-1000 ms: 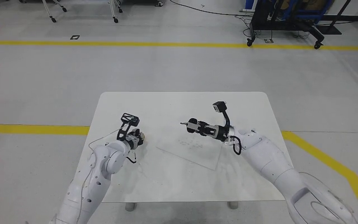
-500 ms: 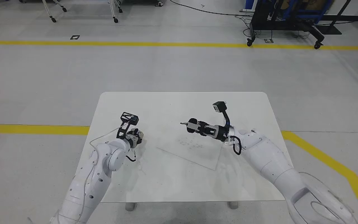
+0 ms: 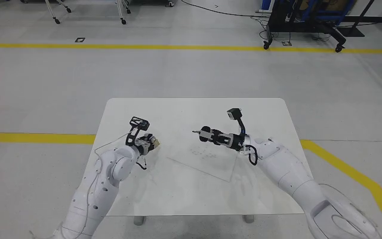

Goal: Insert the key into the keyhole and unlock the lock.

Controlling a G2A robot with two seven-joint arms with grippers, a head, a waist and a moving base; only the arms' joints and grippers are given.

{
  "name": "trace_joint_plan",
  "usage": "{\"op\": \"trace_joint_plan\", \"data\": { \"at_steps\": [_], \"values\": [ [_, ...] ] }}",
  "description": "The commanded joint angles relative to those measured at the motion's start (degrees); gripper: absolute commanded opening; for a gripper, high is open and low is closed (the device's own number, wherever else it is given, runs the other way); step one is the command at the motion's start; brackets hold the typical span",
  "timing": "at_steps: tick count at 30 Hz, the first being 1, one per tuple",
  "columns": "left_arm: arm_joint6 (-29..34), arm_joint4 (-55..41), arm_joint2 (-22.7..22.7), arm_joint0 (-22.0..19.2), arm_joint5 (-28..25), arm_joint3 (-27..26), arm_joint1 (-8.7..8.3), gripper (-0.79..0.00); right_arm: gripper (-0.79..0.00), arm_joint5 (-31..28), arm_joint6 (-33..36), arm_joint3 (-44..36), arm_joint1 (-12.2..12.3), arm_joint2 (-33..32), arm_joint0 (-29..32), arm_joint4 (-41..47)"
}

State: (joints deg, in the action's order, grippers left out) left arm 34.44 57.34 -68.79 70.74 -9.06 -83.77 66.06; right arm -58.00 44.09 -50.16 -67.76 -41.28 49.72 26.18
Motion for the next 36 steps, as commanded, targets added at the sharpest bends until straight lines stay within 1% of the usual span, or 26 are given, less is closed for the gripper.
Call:
{"op": "trace_joint_plan", "data": {
  "at_steps": [1,2,10,11,12,13,15,17,18,19,21,22,23,34,36],
  "values": [
    [-4.32,-6.03,-1.01,-0.07,-4.31,1.02,0.14,-0.785,-0.785,0.00,0.00,0.00,0.00,0.00,0.00,0.00],
    [-4.70,-7.90,-1.13,-0.20,-5.77,1.51,0.20,-0.785,-0.785,0.00,0.00,0.00,0.00,0.00,0.00,0.00],
    [-4.70,-7.90,-1.13,-0.20,-5.77,1.51,0.20,-0.785,-0.785,0.00,0.00,0.00,0.00,0.00,0.00,0.00],
    [-5.13,-10.00,-1.25,-0.08,-5.82,1.62,0.32,-0.785,-0.785,0.28,-0.26,-0.24,-0.02,-0.01,0.13,0.00],
    [-5.16,-14.27,-1.50,-0.55,-7.03,2.32,0.51,-0.785,-0.785,1.20,-1.11,-1.58,-0.09,-0.09,0.51,-0.01],
    [-4.40,-19.96,-2.04,-1.55,-8.45,4.43,0.73,-0.785,-0.785,1.84,-1.89,-2.76,-0.15,-0.28,0.80,0.21],
    [0.23,-33.43,-2.90,-5.50,-12.17,10.69,1.24,-0.785,-0.785,3.60,-3.44,-4.07,-0.44,-0.50,1.28,1.87],
    [8.25,-47.25,-2.95,-10.46,-15.44,18.77,1.81,-0.785,-0.785,4.99,-4.44,-4.93,-0.98,-0.17,1.26,2.70],
    [11.81,-53.38,-2.80,-12.91,-16.37,22.80,2.16,-0.785,-0.785,5.37,-4.88,-5.27,-1.31,0.11,1.27,3.27],
    [16.71,-58.30,-1.90,-15.32,-17.13,26.44,2.56,-0.785,-0.785,5.74,-5.21,-5.39,-1.66,0.39,1.15,3.71],
    [24.45,-64.93,0.01,-20.13,-17.44,33.57,3.43,-0.785,-0.785,6.55,-5.94,-5.28,-2.36,0.96,0.89,4.38],
    [26.95,-66.72,1.08,-22.16,-17.88,36.54,3.90,-0.785,-0.785,6.72,-6.28,-5.33,-2.68,1.13,0.80,4.82],
    [28.26,-67.15,2.07,-23.90,-19.42,39.00,4.30,-0.785,-0.785,6.72,-6.28,-5.33,-2.68,1.13,0.80,4.82],
    [28.26,-67.15,2.07,-23.90,-19.42,39.00,4.30,-0.785,-0.785,6.72,-6.28,-5.33,-2.68,1.13,0.80,4.82],
    [27.87,-67.11,2.08,-23.72,-19.17,38.98,4.31,-0.785,-0.785,8.69,-8.28,-6.13,-2.81,0.87,1.06,3.81]
  ]
}}
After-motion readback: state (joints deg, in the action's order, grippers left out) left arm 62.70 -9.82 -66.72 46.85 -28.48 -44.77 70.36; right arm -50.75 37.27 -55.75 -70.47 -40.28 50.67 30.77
